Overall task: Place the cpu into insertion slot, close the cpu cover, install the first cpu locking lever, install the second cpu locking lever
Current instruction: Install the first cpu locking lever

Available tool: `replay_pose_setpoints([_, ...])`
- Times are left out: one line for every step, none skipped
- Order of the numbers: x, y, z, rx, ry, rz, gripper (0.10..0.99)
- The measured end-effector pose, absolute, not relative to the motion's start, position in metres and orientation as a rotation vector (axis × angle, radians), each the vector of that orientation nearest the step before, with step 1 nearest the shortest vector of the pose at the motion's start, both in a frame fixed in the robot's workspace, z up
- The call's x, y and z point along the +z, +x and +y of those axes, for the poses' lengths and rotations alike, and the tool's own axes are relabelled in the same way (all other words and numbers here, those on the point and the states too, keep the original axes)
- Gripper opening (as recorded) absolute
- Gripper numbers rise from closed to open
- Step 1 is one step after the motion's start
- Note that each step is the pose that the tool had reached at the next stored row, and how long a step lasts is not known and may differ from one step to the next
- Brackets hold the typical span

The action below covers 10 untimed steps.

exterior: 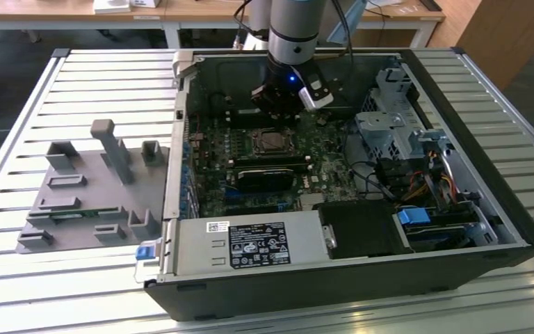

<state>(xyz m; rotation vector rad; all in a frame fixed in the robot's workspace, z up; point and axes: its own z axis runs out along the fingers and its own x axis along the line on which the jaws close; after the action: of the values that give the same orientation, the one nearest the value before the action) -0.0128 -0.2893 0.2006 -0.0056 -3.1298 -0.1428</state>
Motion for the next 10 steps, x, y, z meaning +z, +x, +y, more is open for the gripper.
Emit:
replay_pose_setpoints([0.2012,-0.0128,-0.2893,-0.143,-0.006,-3.130,0.106])
replay_pose_setpoints([0.2013,-0.0128,-0.2892,-0.143,-0.006,-3.130,0.106])
replay_pose_setpoints([0.2013,-0.0128,-0.2892,-0.143,-0.005,-3.130,0.106])
replay_pose_setpoints([0.2013,-0.0128,-0.2892,-0.140,-0.005,-3.130,0.106])
replay_pose_setpoints([0.2013,-0.0128,-0.2892,-0.133,-0.006,-3.130,0.106])
replay_pose_setpoints([0.2010,-0.0128,-0.2892,-0.125,-0.006,-3.131,0.106])
replay_pose_setpoints([0.2006,-0.0128,-0.2892,-0.115,-0.006,-3.131,0.106])
replay_pose_setpoints([0.2001,-0.0128,-0.2892,-0.107,-0.006,-3.131,0.106])
replay_pose_setpoints([0.1997,-0.0129,-0.2892,-0.098,-0.006,-3.131,0.106])
replay_pose_setpoints([0.1992,-0.0129,-0.2892,-0.090,-0.006,-3.132,0.106])
